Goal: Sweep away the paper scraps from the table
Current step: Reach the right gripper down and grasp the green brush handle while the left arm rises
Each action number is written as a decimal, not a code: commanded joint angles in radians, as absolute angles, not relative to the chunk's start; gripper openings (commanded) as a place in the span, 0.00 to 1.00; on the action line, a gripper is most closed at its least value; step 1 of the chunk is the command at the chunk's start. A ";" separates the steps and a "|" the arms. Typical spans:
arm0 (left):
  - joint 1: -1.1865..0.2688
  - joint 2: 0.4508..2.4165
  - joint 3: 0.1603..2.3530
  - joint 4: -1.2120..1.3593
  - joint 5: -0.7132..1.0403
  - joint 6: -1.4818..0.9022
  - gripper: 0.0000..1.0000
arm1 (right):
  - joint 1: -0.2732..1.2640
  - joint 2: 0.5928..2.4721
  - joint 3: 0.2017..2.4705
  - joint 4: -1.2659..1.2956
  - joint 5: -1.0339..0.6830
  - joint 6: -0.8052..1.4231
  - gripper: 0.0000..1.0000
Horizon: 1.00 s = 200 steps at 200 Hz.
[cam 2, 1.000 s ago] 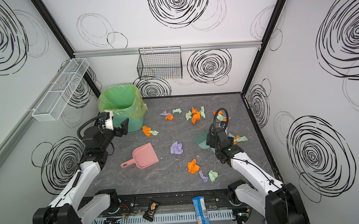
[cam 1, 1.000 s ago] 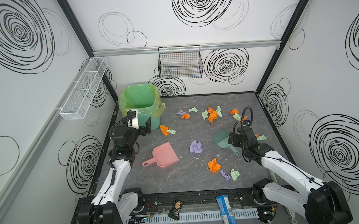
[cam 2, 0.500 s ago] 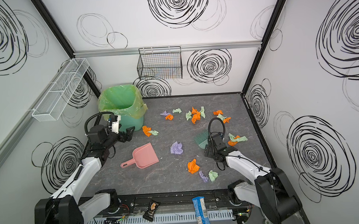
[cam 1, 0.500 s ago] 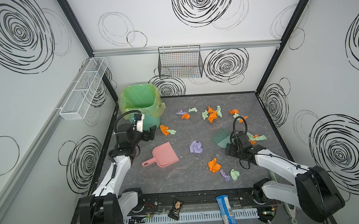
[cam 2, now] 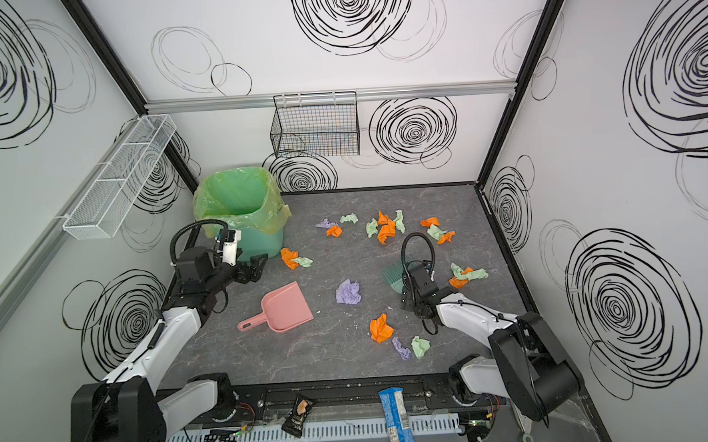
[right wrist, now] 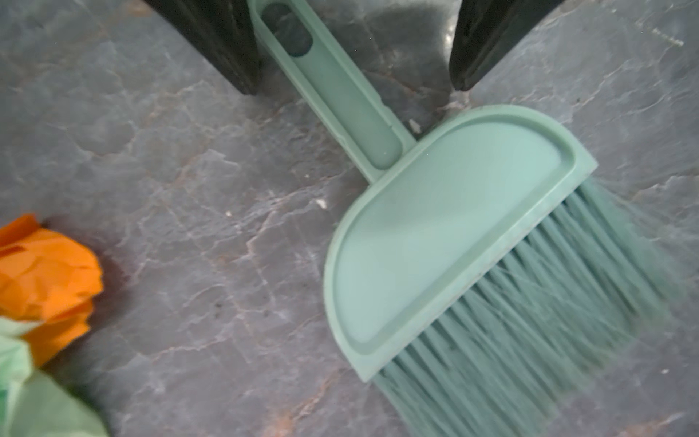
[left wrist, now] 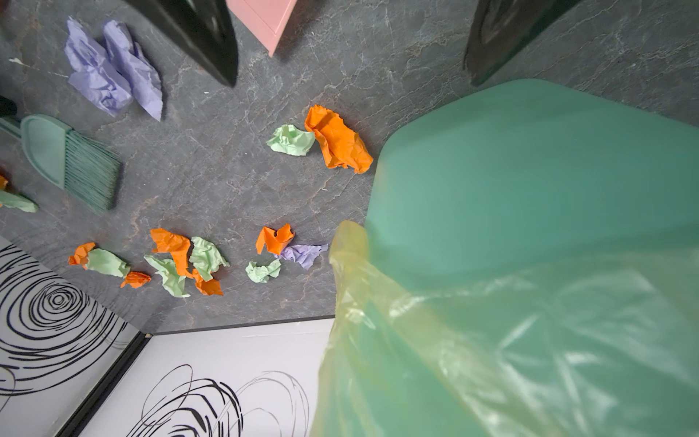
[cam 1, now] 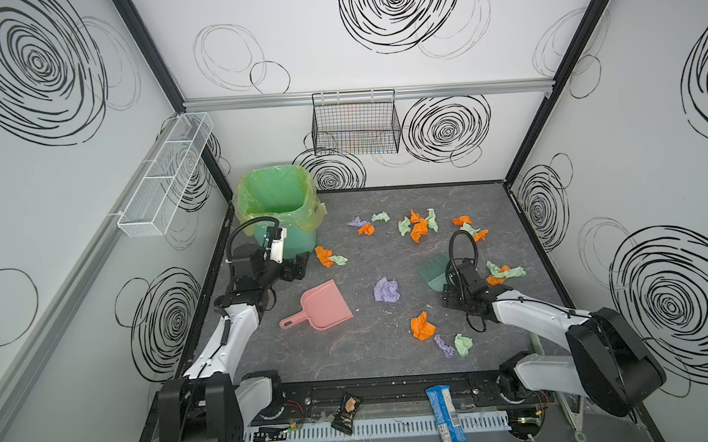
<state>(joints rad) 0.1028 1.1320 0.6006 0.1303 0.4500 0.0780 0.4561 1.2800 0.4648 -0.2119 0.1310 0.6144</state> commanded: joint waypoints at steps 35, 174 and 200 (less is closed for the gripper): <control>0.115 1.112 0.630 0.140 0.478 0.097 0.96 | 0.630 1.324 0.446 -0.293 0.083 0.692 0.62; -0.043 1.050 0.836 -0.281 0.743 0.223 0.97 | 0.666 1.192 0.387 -0.262 0.118 0.735 0.14; -0.200 1.073 0.896 -0.325 0.702 0.214 0.97 | 0.721 1.155 0.462 -0.366 0.179 0.748 0.14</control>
